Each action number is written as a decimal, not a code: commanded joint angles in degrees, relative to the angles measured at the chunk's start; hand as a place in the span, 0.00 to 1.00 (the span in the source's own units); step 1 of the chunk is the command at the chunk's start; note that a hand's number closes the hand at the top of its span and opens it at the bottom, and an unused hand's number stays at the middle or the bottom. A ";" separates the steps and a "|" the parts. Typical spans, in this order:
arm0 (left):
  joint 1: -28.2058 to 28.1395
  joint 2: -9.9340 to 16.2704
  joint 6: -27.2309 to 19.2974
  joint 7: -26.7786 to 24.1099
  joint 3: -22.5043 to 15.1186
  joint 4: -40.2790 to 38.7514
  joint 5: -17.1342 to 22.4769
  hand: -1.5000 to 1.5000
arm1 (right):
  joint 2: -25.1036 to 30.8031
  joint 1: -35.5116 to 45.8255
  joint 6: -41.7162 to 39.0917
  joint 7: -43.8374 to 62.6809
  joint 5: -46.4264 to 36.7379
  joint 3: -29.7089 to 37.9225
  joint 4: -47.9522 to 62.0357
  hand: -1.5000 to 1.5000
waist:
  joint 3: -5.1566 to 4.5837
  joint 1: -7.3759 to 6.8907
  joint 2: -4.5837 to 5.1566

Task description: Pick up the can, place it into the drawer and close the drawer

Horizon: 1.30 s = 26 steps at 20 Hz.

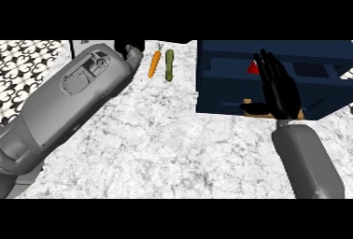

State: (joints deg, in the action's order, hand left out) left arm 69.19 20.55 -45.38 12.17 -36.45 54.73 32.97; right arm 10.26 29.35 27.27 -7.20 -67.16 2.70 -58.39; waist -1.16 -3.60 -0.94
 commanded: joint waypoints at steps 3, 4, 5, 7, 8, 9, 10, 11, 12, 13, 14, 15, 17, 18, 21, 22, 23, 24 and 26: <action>-3.49 4.24 0.21 2.73 -0.03 5.99 -1.41 0.00 | -5.21 7.34 7.84 3.48 -3.81 0.94 13.46 0.00 | 1.22 -0.06 1.18; -3.81 5.17 0.76 2.73 0.30 7.47 -1.25 0.00 | -1.91 10.24 7.52 1.47 -1.64 3.91 17.23 0.00 | 1.27 -0.94 1.46; -3.02 5.61 -0.29 5.73 -0.06 8.50 -1.79 0.00 | -1.39 10.66 8.31 0.36 -0.88 4.51 17.89 0.00 | 1.28 -0.08 1.23; -4.99 5.47 -0.75 4.03 0.30 8.75 -2.22 0.00 | -1.64 12.71 11.34 0.28 -1.36 5.43 21.71 0.00 | 1.29 -0.67 1.68; -6.88 5.32 -0.49 2.36 0.47 8.96 -2.26 0.00 | -0.58 14.46 10.43 -0.23 -0.97 5.96 22.90 0.00 | 1.28 -0.97 1.91; -7.82 6.83 1.37 4.58 0.67 11.05 -1.20 0.00 | -1.24 15.26 11.51 1.55 -1.97 6.07 23.41 0.00 | 1.24 -0.81 1.61; -11.56 7.18 0.69 2.54 0.03 13.18 -2.08 0.00 | -0.27 15.21 12.10 -0.88 -0.49 6.78 24.55 0.00 | 1.24 -0.74 1.56; -9.48 6.53 -0.16 3.53 0.86 13.04 -2.21 0.00 | 0.03 20.06 10.35 1.23 -1.72 7.00 27.21 0.00 | 1.25 -0.80 1.72; -9.10 7.78 -1.08 5.80 -0.35 15.24 -3.38 0.00 | -0.57 18.56 14.43 0.25 -1.82 7.47 29.30 0.00 | 1.30 -1.03 1.63; -8.82 6.64 -0.16 4.37 -0.14 12.68 -3.51 0.00 | -3.04 20.99 15.90 3.20 -3.84 6.75 30.85 0.00 | 1.29 -1.13 2.16; -12.65 8.65 1.55 3.10 1.13 14.95 -2.24 0.00 | -1.18 21.48 15.69 2.06 -3.11 7.71 32.15 0.00 | 1.25 -1.54 2.14; -11.73 7.99 0.19 4.39 0.99 16.26 -2.74 0.00 | -0.02 24.02 14.97 1.80 -2.63 8.55 33.88 0.00 | 1.28 -1.48 2.07; -13.62 8.02 -0.26 3.01 -0.23 17.56 -4.40 0.00 | 0.36 27.11 15.23 2.02 -3.17 8.71 36.12 0.00 | 1.28 -1.68 2.19; -15.19 8.39 -0.37 3.57 0.36 18.51 -3.88 0.00 | 1.00 28.50 13.92 1.46 -2.56 9.06 36.85 0.00 | 1.27 -1.45 2.06; -14.37 8.80 -0.07 5.12 -0.07 19.34 -4.80 0.00 | 0.67 30.85 15.32 3.65 -3.73 9.08 39.57 0.00 | 1.30 -1.70 2.31; -16.88 9.13 0.21 3.01 0.39 20.00 -5.01 0.00 | 0.65 31.55 15.30 3.18 -2.92 9.71 40.14 0.00 | 1.26 -1.57 2.34; -18.22 9.24 0.71 2.50 0.28 20.94 -4.75 0.00 | 2.69 32.47 14.15 2.08 -2.42 10.32 40.74 0.00 | 1.27 -2.10 2.56; -17.42 9.62 0.67 3.37 1.42 21.88 -4.18 0.00 | 3.07 33.19 14.14 1.76 -1.69 11.08 41.19 0.00 | 1.29 -2.31 2.60; -18.57 10.45 1.10 3.91 1.97 22.74 -4.11 0.00 | 1.51 33.88 15.40 2.27 -1.96 11.06 42.37 0.00 | 1.29 -2.00 2.48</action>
State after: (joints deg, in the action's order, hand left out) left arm 52.22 29.92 -44.82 15.43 -35.49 75.14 28.63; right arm 12.00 58.65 42.42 -4.85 -70.11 12.36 -18.74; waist 0.05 -4.61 1.09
